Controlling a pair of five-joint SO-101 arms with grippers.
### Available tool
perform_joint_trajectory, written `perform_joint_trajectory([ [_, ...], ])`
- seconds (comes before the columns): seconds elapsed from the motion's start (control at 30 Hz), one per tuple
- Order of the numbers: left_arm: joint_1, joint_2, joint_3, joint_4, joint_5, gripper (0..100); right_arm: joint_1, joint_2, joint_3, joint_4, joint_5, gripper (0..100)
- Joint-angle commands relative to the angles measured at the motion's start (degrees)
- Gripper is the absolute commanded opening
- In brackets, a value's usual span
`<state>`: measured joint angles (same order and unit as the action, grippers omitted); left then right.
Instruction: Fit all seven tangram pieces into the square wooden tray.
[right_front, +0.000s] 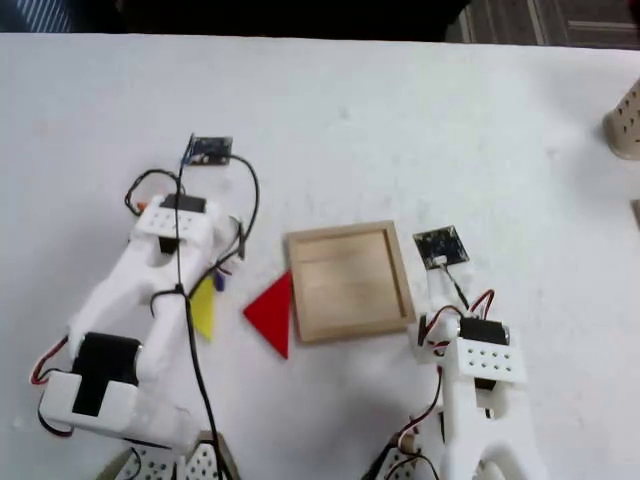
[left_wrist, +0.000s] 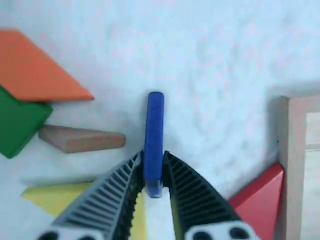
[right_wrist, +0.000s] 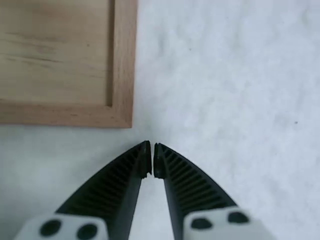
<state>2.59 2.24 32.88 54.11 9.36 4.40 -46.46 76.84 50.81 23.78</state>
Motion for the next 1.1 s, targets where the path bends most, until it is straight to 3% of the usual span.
perform_joint_trajectory([
  [0.0, -0.1, -0.4, -0.1, -1.3, -0.5, 2, -0.4, -1.4, -0.3, -0.5, 0.6, 1.8],
  [0.23, 1.4, -3.0, -2.4, 4.9, -0.4, 2, 0.0, -1.5, -0.4, -0.5, 0.6, 1.8],
  [0.43, 10.2, -13.5, -2.0, 10.5, -0.4, 2, 5.1, -1.5, -1.7, -0.5, 0.4, 1.8],
  [0.77, 23.1, -21.5, 0.1, 3.7, -0.2, 2, 5.6, -1.5, -1.7, -0.4, 0.5, 1.8],
  [1.07, 28.4, -21.3, 0.5, -3.1, -0.1, 2, 5.6, -1.5, -1.6, -0.4, 0.5, 1.8],
])
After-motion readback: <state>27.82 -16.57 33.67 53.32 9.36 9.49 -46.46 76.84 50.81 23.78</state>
